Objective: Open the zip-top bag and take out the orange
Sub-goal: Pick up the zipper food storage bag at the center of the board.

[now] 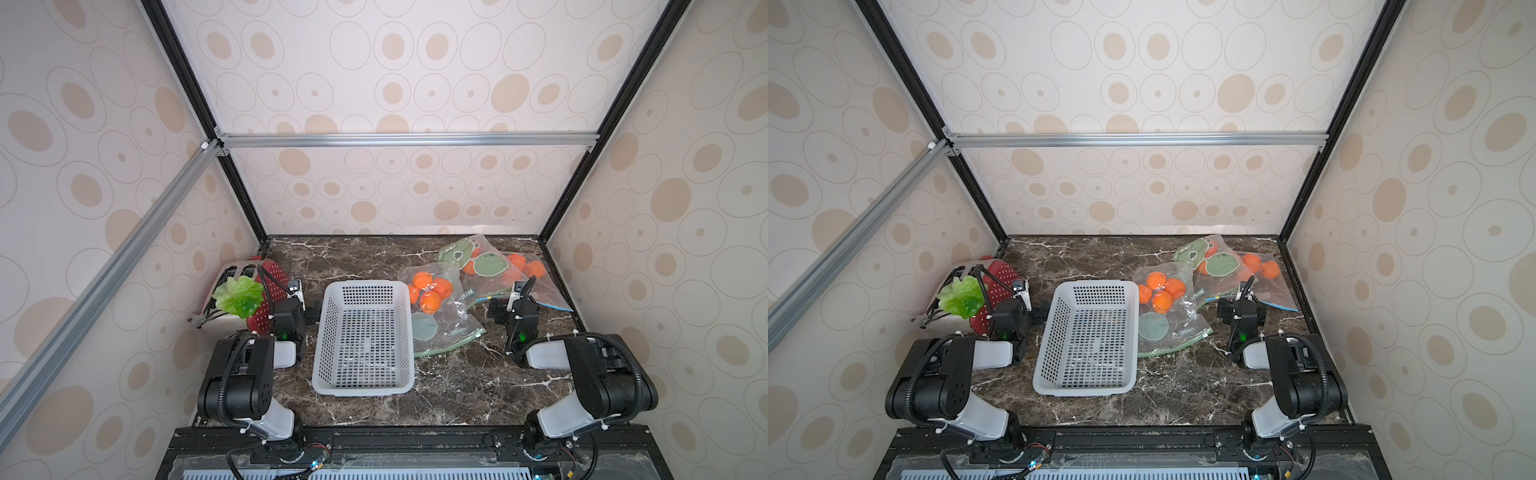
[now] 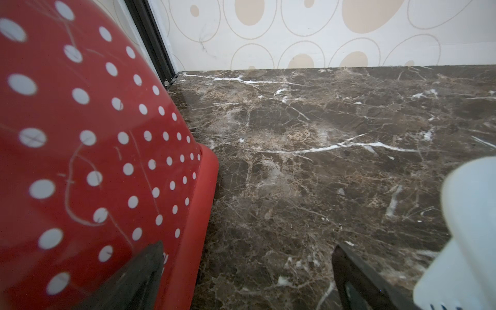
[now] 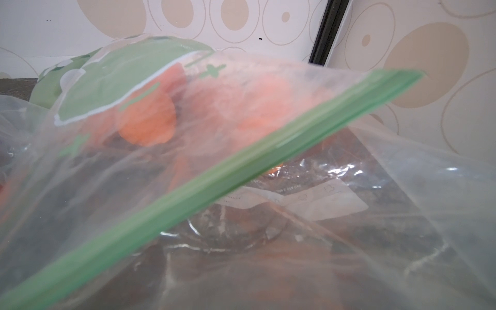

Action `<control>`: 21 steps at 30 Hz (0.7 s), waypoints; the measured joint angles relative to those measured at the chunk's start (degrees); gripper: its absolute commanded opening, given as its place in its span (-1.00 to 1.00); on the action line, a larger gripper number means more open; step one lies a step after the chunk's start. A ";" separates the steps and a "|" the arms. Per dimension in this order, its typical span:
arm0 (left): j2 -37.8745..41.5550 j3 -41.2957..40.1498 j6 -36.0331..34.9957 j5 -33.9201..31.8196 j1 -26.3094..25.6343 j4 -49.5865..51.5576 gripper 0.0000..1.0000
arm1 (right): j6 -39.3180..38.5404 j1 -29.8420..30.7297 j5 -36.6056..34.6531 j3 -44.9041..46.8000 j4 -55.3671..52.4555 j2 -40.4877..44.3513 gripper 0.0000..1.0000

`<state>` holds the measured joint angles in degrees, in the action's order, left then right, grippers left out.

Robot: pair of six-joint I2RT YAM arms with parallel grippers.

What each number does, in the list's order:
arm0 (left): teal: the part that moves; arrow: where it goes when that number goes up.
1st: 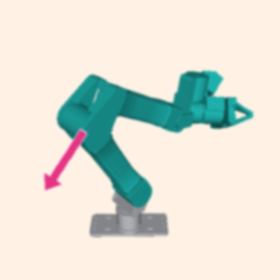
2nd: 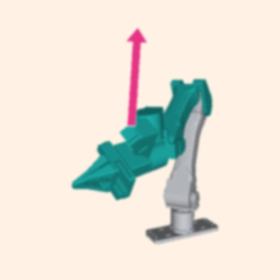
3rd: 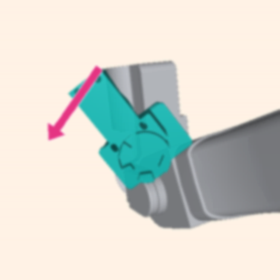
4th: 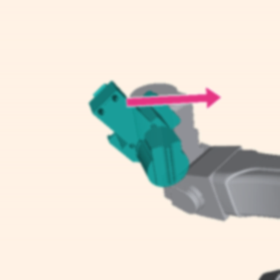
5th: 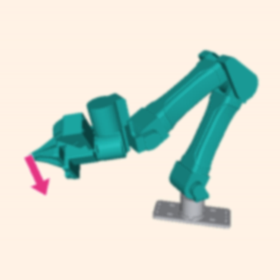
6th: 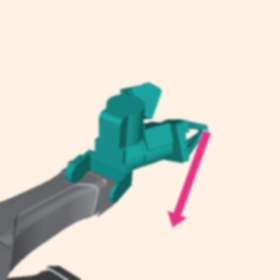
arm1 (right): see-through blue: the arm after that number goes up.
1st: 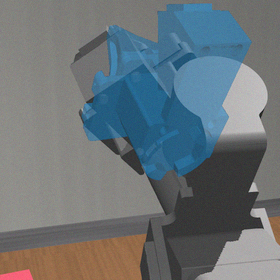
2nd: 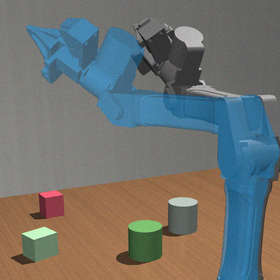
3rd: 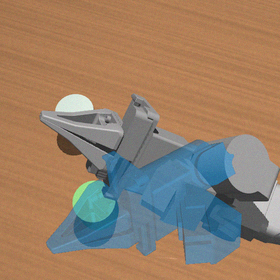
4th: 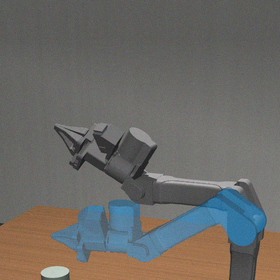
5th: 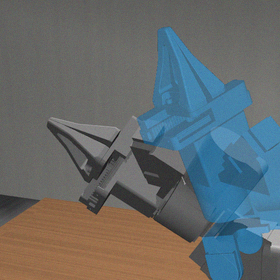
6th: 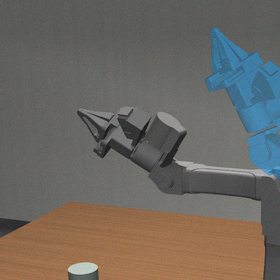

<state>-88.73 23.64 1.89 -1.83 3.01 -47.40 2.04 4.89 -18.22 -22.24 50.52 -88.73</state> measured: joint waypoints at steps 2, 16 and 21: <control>0.00 0.00 0.00 0.00 0.00 0.00 0.98 | 0.00 0.00 0.00 0.00 0.00 0.00 0.99; 10.38 1.64 1.11 -2.99 -1.11 11.87 0.98 | 0.00 0.00 0.00 0.00 0.00 0.00 0.99; 21.11 2.95 7.69 -5.18 -1.44 16.33 0.98 | 0.00 0.00 0.00 0.00 0.00 0.00 0.99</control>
<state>-67.61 26.59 9.58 -7.01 1.56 -31.07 2.04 4.89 -18.22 -22.24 50.52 -88.73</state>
